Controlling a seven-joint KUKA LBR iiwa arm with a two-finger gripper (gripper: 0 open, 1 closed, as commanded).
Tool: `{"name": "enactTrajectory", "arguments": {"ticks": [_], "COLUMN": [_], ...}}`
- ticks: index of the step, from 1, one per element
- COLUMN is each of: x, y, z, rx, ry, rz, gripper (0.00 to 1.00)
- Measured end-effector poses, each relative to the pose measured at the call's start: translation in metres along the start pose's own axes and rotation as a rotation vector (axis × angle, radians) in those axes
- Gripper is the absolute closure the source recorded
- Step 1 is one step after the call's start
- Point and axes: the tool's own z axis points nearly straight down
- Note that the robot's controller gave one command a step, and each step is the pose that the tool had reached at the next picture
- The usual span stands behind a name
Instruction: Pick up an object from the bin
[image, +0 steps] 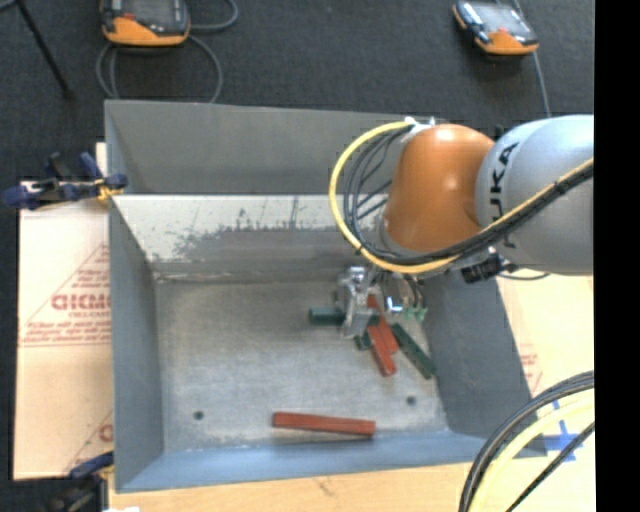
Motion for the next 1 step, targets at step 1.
{"name": "enactTrajectory", "arguments": {"ticks": [1], "x": [-0.0019], "y": [-0.0002], "z": [-0.0179], "rx": [0.0], "ry": [0.003], "rz": [0.001], "gripper": [1.0]}}
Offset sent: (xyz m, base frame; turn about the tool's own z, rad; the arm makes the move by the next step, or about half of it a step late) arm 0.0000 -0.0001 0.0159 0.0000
